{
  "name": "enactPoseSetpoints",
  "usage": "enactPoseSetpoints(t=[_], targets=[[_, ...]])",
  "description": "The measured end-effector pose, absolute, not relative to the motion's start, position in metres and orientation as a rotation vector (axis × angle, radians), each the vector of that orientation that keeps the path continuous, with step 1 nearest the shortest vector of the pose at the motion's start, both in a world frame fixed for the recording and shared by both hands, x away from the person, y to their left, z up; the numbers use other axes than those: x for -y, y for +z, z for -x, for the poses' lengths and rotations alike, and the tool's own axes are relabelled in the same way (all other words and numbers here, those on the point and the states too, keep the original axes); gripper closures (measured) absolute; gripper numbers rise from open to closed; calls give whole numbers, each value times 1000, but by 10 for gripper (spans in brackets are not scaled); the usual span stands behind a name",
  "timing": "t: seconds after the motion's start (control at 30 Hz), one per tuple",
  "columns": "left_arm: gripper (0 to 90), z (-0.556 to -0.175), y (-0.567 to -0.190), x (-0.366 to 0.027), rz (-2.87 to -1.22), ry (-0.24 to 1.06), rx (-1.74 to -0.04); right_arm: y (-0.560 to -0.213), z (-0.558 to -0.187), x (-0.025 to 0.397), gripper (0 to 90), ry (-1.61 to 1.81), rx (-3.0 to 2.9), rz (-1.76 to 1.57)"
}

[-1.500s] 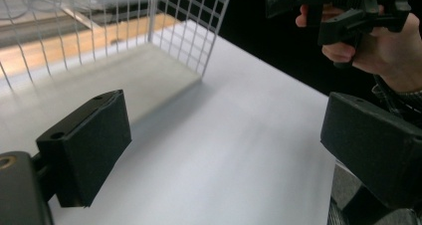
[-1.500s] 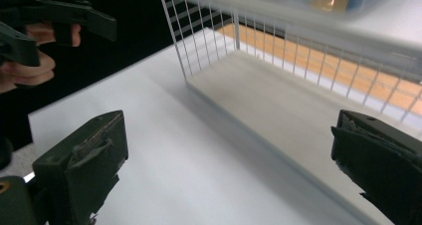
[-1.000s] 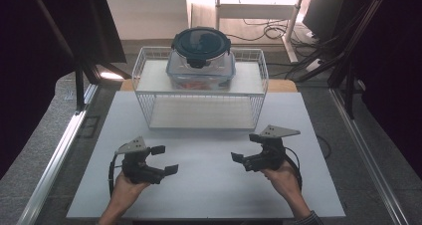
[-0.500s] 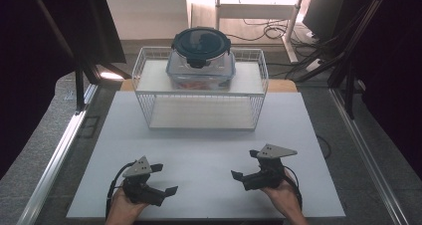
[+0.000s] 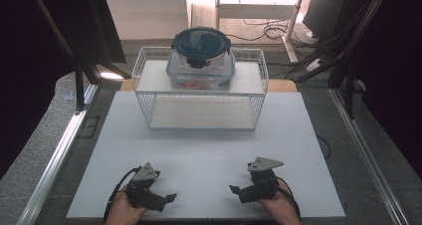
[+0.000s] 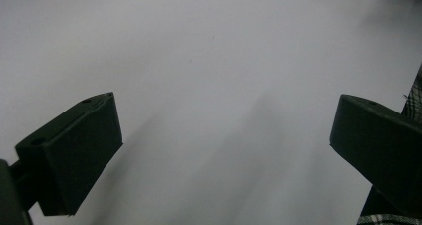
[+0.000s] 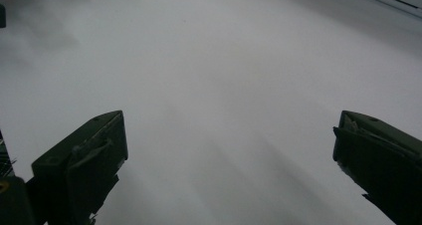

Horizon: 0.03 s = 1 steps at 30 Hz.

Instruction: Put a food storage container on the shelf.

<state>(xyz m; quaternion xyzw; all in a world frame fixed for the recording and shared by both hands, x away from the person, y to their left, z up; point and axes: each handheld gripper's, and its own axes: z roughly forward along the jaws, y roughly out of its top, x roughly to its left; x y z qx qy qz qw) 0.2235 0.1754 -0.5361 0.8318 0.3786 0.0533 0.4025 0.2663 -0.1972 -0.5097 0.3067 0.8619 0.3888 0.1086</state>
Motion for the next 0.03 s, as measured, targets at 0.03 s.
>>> enactPoseSetpoints(t=[0.03], targets=[[0, -224, -536, -176, -2096, 123, -956, -510, -266, 197, 4, 1140, -2535, -902]])
